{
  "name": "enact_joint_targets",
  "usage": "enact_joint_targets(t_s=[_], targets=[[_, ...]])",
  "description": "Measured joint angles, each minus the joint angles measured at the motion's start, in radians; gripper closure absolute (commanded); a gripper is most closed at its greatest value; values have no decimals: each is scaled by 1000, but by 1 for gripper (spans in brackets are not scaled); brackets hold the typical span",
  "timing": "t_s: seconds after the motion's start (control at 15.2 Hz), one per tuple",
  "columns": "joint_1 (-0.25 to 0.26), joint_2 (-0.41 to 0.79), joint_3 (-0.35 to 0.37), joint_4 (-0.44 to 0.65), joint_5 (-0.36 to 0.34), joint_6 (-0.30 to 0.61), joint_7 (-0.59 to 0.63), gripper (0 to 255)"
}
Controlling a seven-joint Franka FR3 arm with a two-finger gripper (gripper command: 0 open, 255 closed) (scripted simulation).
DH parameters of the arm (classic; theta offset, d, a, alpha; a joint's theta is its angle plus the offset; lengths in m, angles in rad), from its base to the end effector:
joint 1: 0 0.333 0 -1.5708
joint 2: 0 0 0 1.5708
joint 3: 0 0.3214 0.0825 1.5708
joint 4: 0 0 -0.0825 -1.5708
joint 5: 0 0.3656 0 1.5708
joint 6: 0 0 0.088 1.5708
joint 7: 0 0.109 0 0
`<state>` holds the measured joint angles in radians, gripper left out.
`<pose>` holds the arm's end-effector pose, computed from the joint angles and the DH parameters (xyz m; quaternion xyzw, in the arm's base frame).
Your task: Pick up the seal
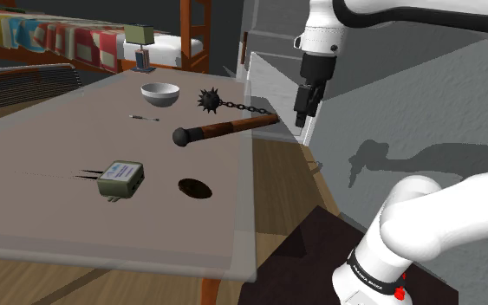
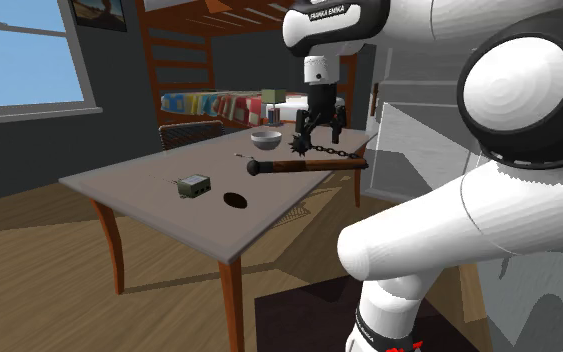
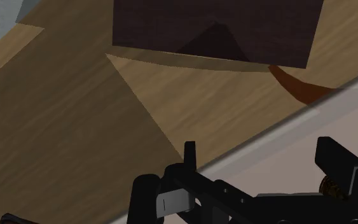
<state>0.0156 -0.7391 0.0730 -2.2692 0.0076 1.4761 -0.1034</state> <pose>0.2871 0.0345 0.6091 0.9957 0.0859 -0.0280 0.0203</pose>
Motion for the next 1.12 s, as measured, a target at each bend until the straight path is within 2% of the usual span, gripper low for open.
enact_joint_targets(t_s=[0.2, 0.4, 1.12], targets=[[7, 26, 11, 1, 12, 23, 8, 0], [23, 90, 42, -6, 39, 88, 29, 0], [78, 416, 155, 88, 105, 307, 100, 0]])
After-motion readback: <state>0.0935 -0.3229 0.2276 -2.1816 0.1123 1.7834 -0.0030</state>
